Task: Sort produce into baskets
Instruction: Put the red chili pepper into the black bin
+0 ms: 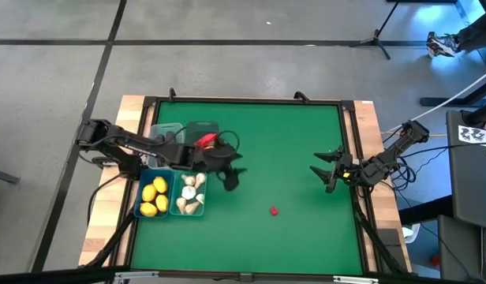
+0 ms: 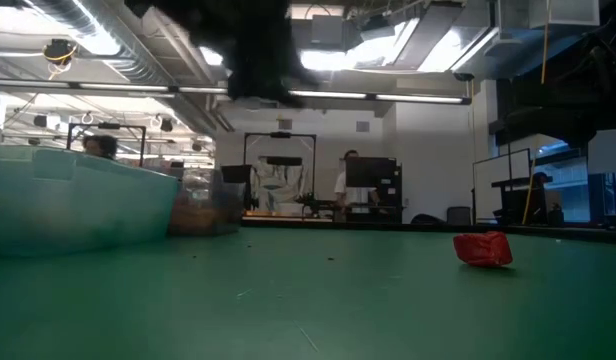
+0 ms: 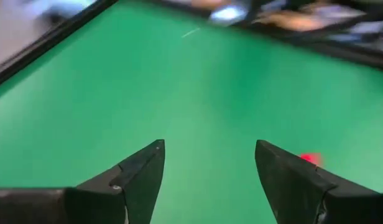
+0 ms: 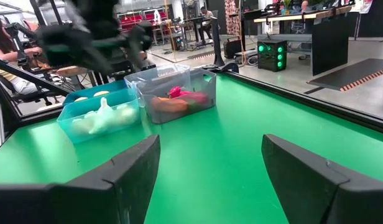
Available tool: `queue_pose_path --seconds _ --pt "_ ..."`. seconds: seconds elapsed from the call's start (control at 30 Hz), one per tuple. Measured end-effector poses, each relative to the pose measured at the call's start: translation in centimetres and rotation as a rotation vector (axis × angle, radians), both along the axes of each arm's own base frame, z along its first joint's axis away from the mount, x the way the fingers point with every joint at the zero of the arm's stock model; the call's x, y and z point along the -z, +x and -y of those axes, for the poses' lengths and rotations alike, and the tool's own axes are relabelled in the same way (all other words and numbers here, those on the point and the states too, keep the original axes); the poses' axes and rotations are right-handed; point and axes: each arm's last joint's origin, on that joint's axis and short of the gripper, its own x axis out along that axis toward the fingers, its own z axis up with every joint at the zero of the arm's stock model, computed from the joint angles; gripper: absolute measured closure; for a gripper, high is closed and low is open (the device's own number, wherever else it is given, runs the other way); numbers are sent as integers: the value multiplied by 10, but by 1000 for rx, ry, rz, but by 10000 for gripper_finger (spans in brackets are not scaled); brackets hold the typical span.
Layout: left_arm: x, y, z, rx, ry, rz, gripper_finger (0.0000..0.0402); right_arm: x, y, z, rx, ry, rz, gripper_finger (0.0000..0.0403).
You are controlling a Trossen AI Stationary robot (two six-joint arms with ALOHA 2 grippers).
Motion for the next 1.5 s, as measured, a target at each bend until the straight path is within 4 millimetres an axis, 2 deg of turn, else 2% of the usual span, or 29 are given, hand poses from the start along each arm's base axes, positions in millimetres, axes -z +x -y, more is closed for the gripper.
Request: queue_pose_path --seconds 0.13,0.27,0.37,0.5,0.67,0.97,1.2,1.4,1.5 --pt "-10 9 23 265 72 122 159 0 0 0 0 0 0 123" --pt "-5 22 34 325 105 220 160 0 0 0 0 0 0 123" --pt "12 36 37 361 84 259 159 0 0 0 0 -2 -2 123" --pt "47 55 40 432 40 274 163 0 0 0 0 -2 -3 123" --pt "89 73 44 466 74 280 164 0 0 0 0 -2 -3 123" --pt "128 114 55 593 55 274 165 0 0 0 0 -6 -4 123" --pt "142 122 57 611 64 256 165 0 0 0 0 -6 -5 123" --pt "164 118 57 613 38 138 165 0 0 0 0 -7 -5 123" --pt "168 118 59 612 30 132 165 0 0 0 0 -7 -5 123"
